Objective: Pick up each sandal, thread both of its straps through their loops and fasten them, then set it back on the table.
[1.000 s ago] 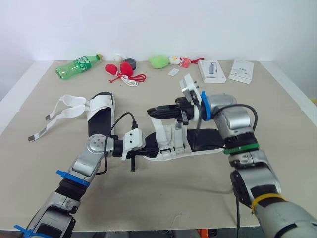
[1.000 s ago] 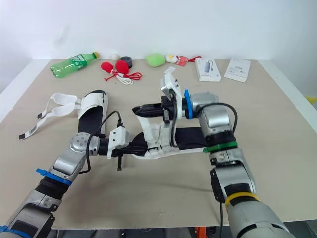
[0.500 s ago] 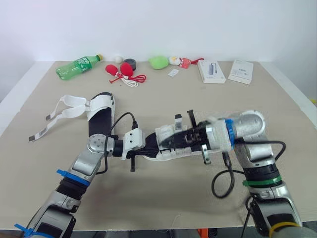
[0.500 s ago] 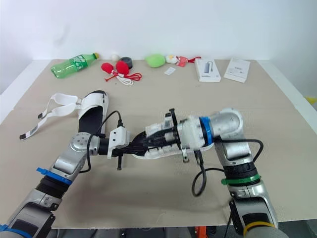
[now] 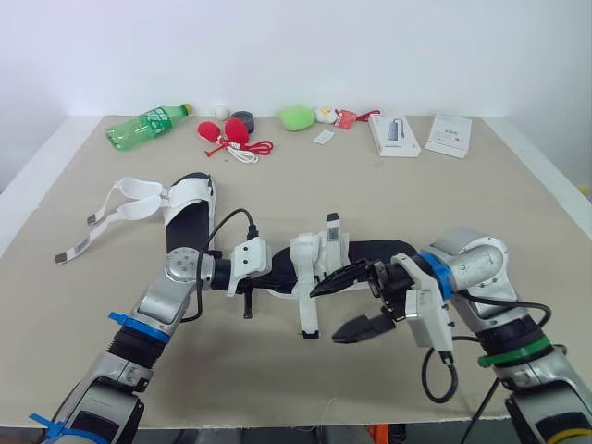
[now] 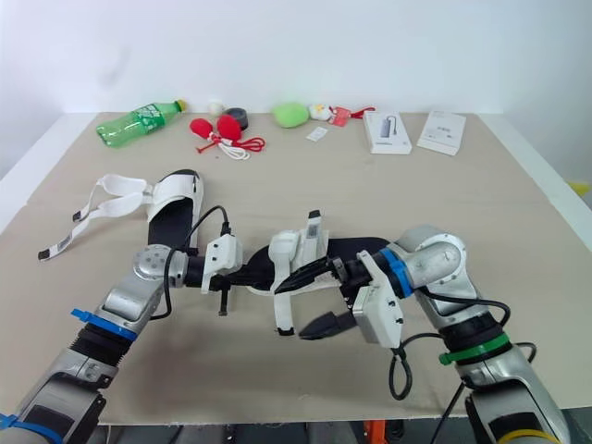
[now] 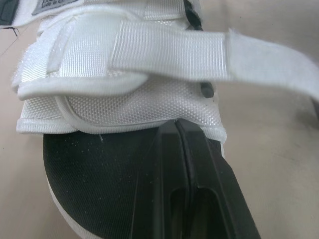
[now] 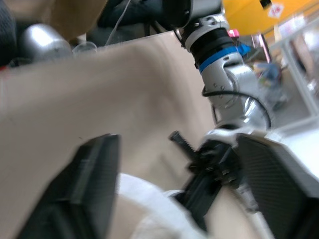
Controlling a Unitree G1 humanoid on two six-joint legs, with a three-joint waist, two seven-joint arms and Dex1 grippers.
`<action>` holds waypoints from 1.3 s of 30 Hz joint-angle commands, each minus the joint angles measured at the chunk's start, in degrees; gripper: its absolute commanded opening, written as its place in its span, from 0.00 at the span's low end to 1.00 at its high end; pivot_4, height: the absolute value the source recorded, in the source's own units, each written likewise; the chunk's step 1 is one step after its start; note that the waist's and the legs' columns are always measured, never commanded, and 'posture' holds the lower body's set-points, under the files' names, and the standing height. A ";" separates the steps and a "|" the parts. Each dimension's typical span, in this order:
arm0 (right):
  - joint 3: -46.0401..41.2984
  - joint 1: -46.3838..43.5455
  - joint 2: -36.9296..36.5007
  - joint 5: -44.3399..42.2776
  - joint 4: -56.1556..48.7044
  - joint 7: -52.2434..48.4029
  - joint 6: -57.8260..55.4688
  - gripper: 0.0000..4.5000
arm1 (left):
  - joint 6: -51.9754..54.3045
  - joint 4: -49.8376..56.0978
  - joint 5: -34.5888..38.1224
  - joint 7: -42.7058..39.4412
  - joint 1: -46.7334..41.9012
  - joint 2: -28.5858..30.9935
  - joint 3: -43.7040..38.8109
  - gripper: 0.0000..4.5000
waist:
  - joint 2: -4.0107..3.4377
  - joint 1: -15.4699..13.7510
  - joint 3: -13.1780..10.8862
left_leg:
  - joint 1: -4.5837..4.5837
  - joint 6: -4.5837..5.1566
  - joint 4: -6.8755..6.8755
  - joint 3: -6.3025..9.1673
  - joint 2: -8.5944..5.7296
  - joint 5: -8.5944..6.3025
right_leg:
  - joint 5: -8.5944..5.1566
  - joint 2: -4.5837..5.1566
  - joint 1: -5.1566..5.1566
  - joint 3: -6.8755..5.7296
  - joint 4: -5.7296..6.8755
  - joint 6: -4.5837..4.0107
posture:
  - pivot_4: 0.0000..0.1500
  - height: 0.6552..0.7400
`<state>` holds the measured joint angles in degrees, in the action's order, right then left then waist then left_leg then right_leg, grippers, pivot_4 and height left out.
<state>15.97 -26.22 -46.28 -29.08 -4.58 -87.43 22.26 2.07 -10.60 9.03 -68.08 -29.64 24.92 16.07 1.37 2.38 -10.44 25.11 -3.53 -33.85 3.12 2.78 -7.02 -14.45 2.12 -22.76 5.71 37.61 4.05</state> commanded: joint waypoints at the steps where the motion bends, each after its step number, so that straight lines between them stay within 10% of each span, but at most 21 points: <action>1: -1.38 1.40 -10.29 -14.28 -9.15 9.55 -38.92 0.99 | 0.63 -0.64 -1.14 -0.84 1.07 0.75 1.51 0.00 | -0.07 -0.01 0.00 | 0.02 0.00 0.00 -0.02 -0.02 0.00 | 0.01 0.05 -0.03 0.01 0.00 -0.01 | 1.00 1.00; 8: -0.13 0.54 -11.67 -25.60 -14.37 22.00 -76.19 0.99 | 1.33 0.28 -0.84 -0.57 1.46 0.73 1.48 0.00 | 0.03 0.12 0.09 | -0.04 0.00 -0.03 -0.04 0.05 0.00 | 0.05 0.01 -0.08 -0.04 0.01 -0.08 | 1.00 1.00; 20: -2.19 -2.09 5.19 -25.13 -13.41 39.12 -91.49 0.99 | 2.87 2.56 -0.64 -0.02 2.71 1.11 1.24 0.00 | 0.15 0.22 0.14 | 0.23 0.07 -0.11 0.01 0.05 -0.06 | 0.00 -0.06 -0.20 -0.03 -0.01 0.04 | 1.00 1.00; 30: -4.67 -0.72 8.68 -25.94 -12.56 42.48 -96.88 0.05 | 3.24 3.20 -0.77 0.58 2.94 0.67 1.47 0.00 | 0.15 0.26 0.14 | 0.22 0.11 -0.12 0.03 0.07 -0.08 | 0.01 -0.11 -0.21 -0.03 -0.01 0.01 | 1.00 1.00; 39: -14.08 -12.29 9.33 -37.42 -7.10 39.34 -109.77 0.00 | 2.14 1.89 -1.11 0.84 2.33 0.41 1.59 0.00 | 0.12 0.28 0.13 | 0.23 0.12 -0.18 0.01 0.07 -0.08 | 0.10 -0.10 -0.22 0.00 -0.01 0.00 | 1.00 1.00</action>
<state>5.60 -35.70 -37.22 -62.85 -12.16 -47.28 -85.39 4.04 -7.78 9.00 -66.70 -27.94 25.47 15.84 1.49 2.66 -10.31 25.34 -3.40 -34.03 3.14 2.85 -7.10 -14.34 2.02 -22.97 5.69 37.61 4.05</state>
